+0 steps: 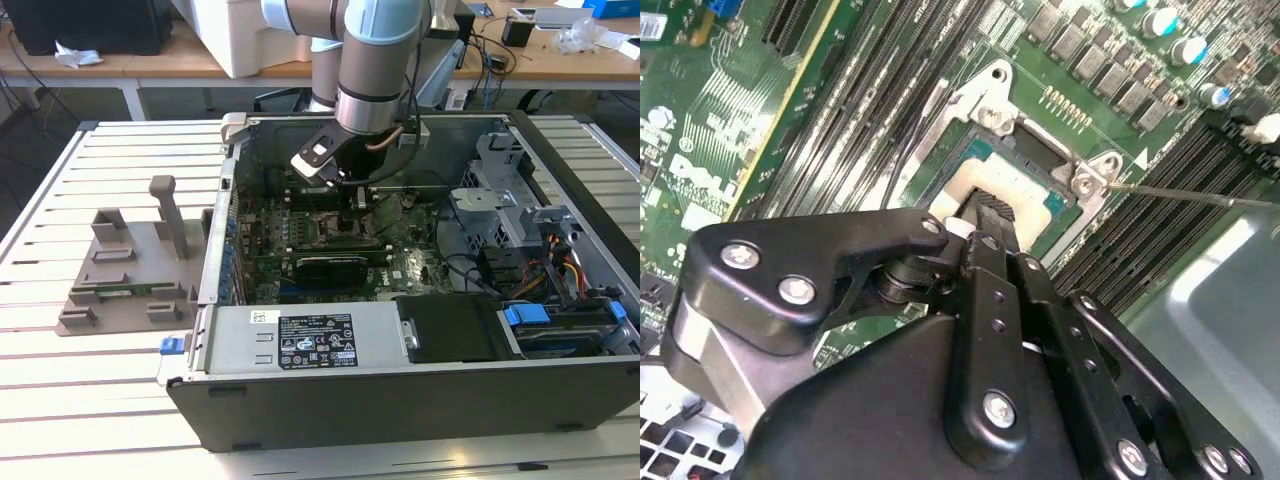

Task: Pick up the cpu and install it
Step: 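Place the cpu into insertion slot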

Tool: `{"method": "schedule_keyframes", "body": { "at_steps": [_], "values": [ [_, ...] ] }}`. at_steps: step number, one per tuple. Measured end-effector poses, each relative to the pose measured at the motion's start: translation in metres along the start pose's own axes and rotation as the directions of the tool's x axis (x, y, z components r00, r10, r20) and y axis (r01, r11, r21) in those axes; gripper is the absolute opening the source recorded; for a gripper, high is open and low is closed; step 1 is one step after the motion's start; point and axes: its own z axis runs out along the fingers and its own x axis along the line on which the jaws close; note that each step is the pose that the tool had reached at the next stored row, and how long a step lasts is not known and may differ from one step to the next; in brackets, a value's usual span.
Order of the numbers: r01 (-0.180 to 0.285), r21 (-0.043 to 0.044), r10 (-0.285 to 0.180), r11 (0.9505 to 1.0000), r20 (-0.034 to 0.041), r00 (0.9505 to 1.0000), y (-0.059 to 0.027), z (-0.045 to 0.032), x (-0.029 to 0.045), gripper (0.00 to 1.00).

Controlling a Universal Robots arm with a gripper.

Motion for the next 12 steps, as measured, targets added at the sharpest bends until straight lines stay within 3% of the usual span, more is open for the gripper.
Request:
{"method": "schedule_keyframes", "body": {
  "at_steps": [3,4,5,9,12],
  "values": [
    [0.000,-0.0013,0.000,1.0000,-0.0021,1.0000,0.0005,-0.0048,0.0003,0.11],
    [0.000,-0.0002,0.000,1.0000,-0.0004,1.0000,-0.0004,-0.0149,-0.0003,0.11],
    [0.000,-0.0001,0.000,1.0000,-0.0003,1.0000,-0.0008,-0.0194,-0.0005,0.11],
    [0.000,0.0000,0.000,1.0000,-0.0001,1.0000,-0.0015,-0.0296,-0.0007,0.11],
    [0.000,-0.0001,0.000,1.0000,0.0001,1.0000,-0.0025,-0.0427,-0.0010,0.11]
  ]
}}
